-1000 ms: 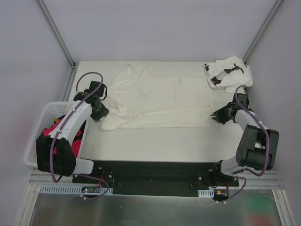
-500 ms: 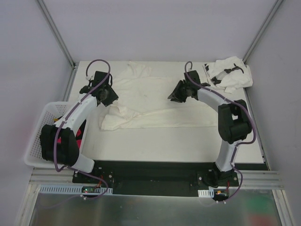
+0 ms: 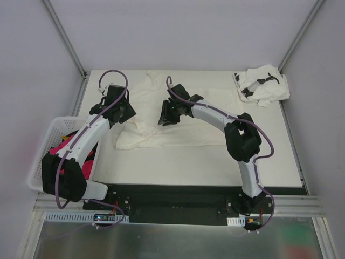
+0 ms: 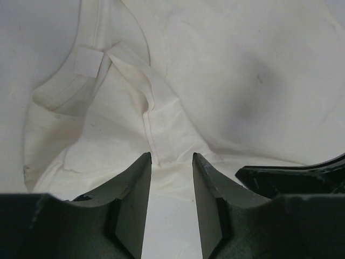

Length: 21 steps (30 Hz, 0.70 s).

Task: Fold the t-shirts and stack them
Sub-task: Fold the flattened tshirt in 1/3 of the way

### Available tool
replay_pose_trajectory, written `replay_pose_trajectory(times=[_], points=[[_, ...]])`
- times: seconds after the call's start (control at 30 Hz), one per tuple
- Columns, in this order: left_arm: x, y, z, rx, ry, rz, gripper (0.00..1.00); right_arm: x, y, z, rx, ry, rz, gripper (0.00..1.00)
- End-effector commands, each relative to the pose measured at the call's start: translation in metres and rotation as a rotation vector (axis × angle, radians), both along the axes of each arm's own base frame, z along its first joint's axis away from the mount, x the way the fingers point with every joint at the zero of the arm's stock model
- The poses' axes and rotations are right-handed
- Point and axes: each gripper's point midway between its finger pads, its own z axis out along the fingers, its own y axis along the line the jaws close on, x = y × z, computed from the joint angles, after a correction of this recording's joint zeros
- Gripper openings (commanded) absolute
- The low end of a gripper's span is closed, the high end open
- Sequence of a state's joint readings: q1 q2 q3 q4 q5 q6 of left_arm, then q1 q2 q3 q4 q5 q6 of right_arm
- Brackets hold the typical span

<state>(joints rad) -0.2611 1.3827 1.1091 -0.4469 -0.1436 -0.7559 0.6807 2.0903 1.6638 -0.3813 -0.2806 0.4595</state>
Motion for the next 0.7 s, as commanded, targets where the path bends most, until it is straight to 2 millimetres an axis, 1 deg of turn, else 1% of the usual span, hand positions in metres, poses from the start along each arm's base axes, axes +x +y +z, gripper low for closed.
replay_pose_trajectory(times=[0.0,0.07,0.1,0.13,0.2,0.23,0.27,0.33,0.4,0.43,0.47,0.5,0.53,0.57,0.63,0.67], points=[[0.003,0.013,0.024,0.081,-0.096,-0.013,0.36,-0.023,0.016,0.01,-0.048,-0.028,0.146,0.34],[0.002,0.015,0.024,0.113,-0.103,-0.028,0.36,-0.035,0.024,0.011,-0.013,-0.012,0.193,0.34],[0.0,0.016,0.021,0.124,-0.095,-0.03,0.36,-0.041,0.028,0.008,0.015,0.014,0.202,0.34],[0.0,0.018,0.02,0.128,-0.096,-0.026,0.36,-0.043,0.033,0.01,0.041,0.017,0.21,0.35],[-0.002,0.017,0.02,0.125,-0.096,-0.024,0.36,-0.045,0.035,0.008,0.019,-0.005,0.217,0.35],[-0.003,0.017,0.02,0.122,-0.096,-0.025,0.36,-0.05,0.036,0.005,-0.005,-0.001,0.223,0.35],[-0.003,0.016,0.021,0.118,-0.099,-0.025,0.36,-0.049,0.036,0.003,-0.019,-0.008,0.218,0.36],[-0.004,0.017,0.022,0.117,-0.102,-0.023,0.35,-0.053,0.042,0.001,-0.013,-0.006,0.228,0.36],[-0.004,0.017,0.024,0.119,-0.109,-0.02,0.36,-0.056,0.046,-0.009,-0.031,0.0,0.241,0.37],[-0.005,0.018,0.026,0.12,-0.116,-0.019,0.36,-0.057,0.05,-0.009,-0.033,0.004,0.248,0.36],[-0.005,0.018,0.028,0.119,-0.121,-0.02,0.35,-0.06,0.052,-0.017,-0.037,0.025,0.253,0.37],[-0.006,0.018,0.029,0.119,-0.125,-0.019,0.36,-0.063,0.055,-0.02,-0.037,0.028,0.26,0.37],[-0.007,0.019,0.032,0.119,-0.133,-0.018,0.36,-0.061,0.058,-0.021,-0.032,0.023,0.258,0.37],[-0.007,0.019,0.032,0.12,-0.134,-0.019,0.36,-0.06,0.059,-0.029,-0.043,0.03,0.256,0.37],[-0.008,0.02,0.036,0.123,-0.145,-0.019,0.36,-0.057,0.065,-0.03,-0.038,0.022,0.258,0.38],[-0.009,0.021,0.035,0.127,-0.144,-0.019,0.36,-0.055,0.066,-0.036,-0.042,0.027,0.256,0.38]])
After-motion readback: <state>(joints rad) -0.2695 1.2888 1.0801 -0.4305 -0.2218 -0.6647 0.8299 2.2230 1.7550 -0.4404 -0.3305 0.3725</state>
